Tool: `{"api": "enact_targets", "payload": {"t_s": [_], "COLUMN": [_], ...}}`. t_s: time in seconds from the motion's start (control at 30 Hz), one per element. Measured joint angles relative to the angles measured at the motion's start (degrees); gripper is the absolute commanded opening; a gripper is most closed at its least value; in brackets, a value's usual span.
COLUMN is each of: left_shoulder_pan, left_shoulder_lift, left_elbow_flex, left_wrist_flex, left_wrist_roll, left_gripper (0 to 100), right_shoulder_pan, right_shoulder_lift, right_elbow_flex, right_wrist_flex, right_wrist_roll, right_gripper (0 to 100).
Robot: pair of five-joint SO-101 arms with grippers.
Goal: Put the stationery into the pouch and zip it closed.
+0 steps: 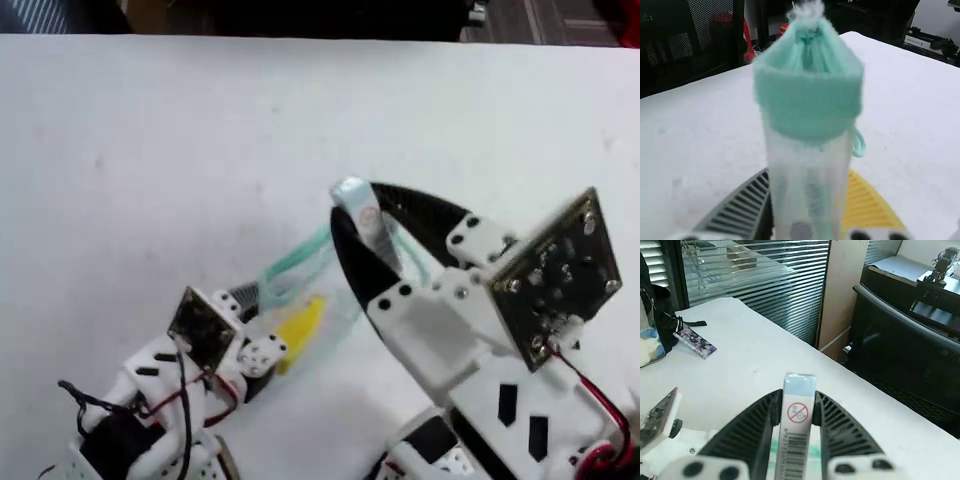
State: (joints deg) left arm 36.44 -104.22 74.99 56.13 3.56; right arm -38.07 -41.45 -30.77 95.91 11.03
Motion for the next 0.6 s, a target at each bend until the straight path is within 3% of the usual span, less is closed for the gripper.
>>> {"api": "enact_targets", "payload": {"t_s": [0.47, 0.6], "left_shoulder_pan": [-4.92, -5.10], "left_shoulder_lift": [-0.53, -0.53], "left_elbow_flex": [-0.09, -0.09], "left_wrist_flex": [0.00, 0.00], "left_wrist_roll": [0.00, 0.00], "left_gripper": [20, 20], "right_shoulder_pan": [-0.26, -3.25], "right_shoulder_lift": [-11.25, -13.19], "right_elbow_flex": [42.73, 52.40], "right_wrist_flex": [-31.74, -39.56], "right_wrist_roll": [-0.18, -0.18], "right_gripper": [1.7, 1.7]}}
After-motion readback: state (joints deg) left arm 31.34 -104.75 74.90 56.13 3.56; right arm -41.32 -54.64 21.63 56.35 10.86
